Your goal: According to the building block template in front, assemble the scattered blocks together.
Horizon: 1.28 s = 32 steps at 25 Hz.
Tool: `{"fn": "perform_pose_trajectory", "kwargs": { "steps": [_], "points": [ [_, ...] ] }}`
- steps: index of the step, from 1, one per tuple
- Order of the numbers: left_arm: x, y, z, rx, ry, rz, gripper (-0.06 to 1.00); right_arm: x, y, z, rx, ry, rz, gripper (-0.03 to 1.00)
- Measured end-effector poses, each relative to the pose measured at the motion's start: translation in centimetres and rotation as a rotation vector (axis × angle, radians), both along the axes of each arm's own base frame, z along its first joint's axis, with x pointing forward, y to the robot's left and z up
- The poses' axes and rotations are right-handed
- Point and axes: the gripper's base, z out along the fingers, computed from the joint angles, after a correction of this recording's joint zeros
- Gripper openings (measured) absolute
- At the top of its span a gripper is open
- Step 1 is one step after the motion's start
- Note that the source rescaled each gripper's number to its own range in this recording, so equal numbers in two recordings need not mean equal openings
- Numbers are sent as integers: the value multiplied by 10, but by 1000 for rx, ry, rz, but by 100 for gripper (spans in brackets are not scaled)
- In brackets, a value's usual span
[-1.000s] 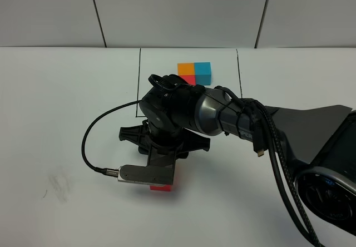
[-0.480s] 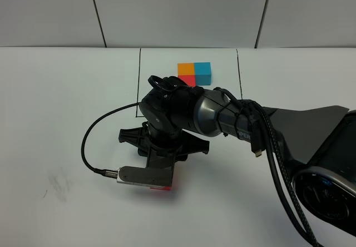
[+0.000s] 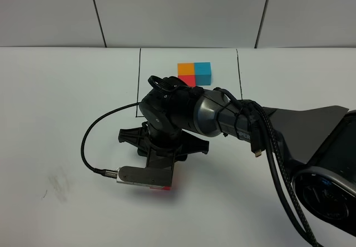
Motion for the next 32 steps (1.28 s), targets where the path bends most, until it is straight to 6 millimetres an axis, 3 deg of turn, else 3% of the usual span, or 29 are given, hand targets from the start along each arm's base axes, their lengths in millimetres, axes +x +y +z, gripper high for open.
{"fn": "perform_pose_trajectory", "kwargs": {
  "steps": [4, 11, 14, 21, 32],
  "points": [
    [0, 0, 0, 0, 0, 0, 0, 1, 1, 0, 10, -8, -2, 55],
    [0, 0, 0, 0, 0, 0, 0, 3, 4, 1, 64, -28, -65, 86],
    [0, 0, 0, 0, 0, 0, 0, 4, 4, 1, 73, -29, -80, 95],
    [0, 0, 0, 0, 0, 0, 1, 4, 4, 7, 91, -33, -108, 97],
    [0, 0, 0, 0, 0, 0, 1, 0, -4, 61, 141, -88, -153, 97]
  ]
}}
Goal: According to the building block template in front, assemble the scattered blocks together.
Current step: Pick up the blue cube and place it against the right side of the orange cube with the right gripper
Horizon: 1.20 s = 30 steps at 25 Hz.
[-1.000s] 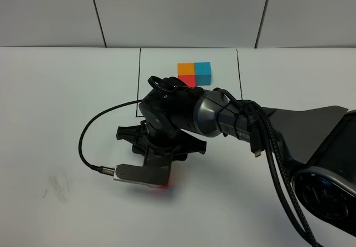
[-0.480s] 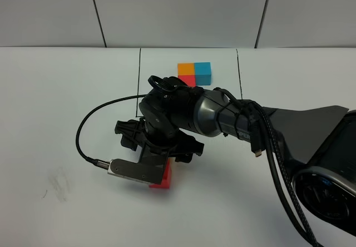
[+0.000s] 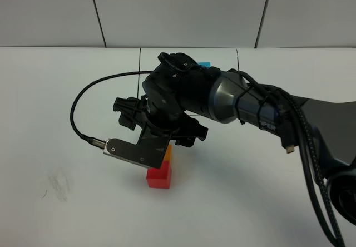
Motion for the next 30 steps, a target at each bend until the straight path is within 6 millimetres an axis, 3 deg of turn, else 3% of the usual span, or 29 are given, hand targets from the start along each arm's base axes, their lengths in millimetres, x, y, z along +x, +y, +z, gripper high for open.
{"fn": "perform_pose_trajectory", "kwargs": {
  "steps": [6, 10, 14, 17, 24, 27, 30],
  "points": [
    [0, 0, 0, -1, 0, 0, 1, -3, -5, 30, 92, -12, -159, 97],
    [0, 0, 0, 0, 0, 0, 0, -4, -9, 40, 201, 36, -418, 97],
    [0, 0, 0, 0, 0, 0, 0, -4, -12, 44, 326, 87, -742, 89],
    [0, 0, 0, -1, 0, 1, 0, -2, -16, 44, 394, 105, -983, 74],
    [0, 0, 0, 0, 0, 0, 0, 3, -30, 44, 446, 44, -1319, 17],
    [0, 0, 0, -1, 0, 1, 0, 8, -42, 44, 432, 21, -1432, 8],
    [0, 0, 0, -1, 0, 1, 0, 15, -56, 44, 424, 18, -1519, 11]
  ]
}}
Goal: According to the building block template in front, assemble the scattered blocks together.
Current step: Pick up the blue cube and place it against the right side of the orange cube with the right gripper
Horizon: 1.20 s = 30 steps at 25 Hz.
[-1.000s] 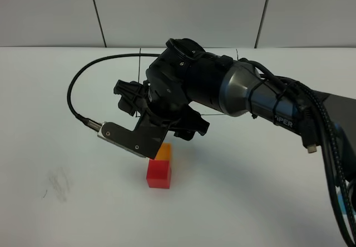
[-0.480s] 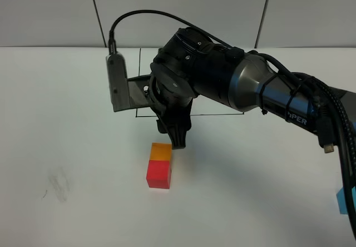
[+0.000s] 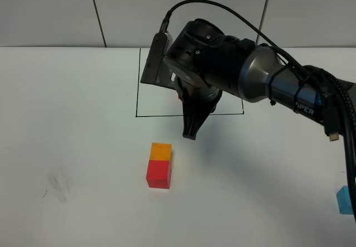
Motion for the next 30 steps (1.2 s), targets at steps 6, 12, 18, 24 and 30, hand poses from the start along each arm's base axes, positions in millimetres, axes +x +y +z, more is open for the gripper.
{"fn": "perform_pose_trajectory", "kwargs": {
  "steps": [6, 12, 18, 24, 30],
  "points": [
    [0, 0, 0, 0, 0, 0, 0, 6, -25, 21, 42, -9, -126, 30],
    [0, 0, 0, 0, 0, 0, 0, 10, -60, 39, 46, 25, -281, 46],
    [0, 0, 0, 0, 0, 0, 0, 13, -79, 55, 107, 5, -380, 47],
    [0, 0, 0, 1, 0, 0, 0, 1, -111, 67, 131, 2, -472, 48],
    [0, 0, 0, 1, 0, 0, 1, -19, -147, 65, 155, 7, -575, 48]
  ]
}}
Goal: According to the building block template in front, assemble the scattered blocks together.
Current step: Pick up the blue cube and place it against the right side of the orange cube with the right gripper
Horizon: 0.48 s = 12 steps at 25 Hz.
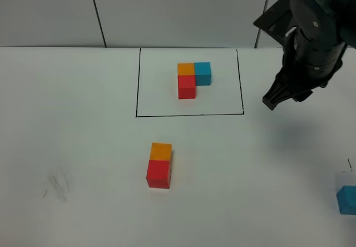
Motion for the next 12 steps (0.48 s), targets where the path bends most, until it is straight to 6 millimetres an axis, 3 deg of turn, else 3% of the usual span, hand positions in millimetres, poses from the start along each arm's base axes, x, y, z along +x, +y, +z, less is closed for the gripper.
{"fn": "perform_pose_trajectory", "kwargs": {
  "steps": [4, 12],
  "points": [
    [0, 0, 0, 0, 0, 0, 1, -16, -23, -2, 23, -7, -63, 48],
    [0, 0, 0, 0, 0, 0, 1, -52, -62, -24, 79, 8, -180, 48]
  ]
}}
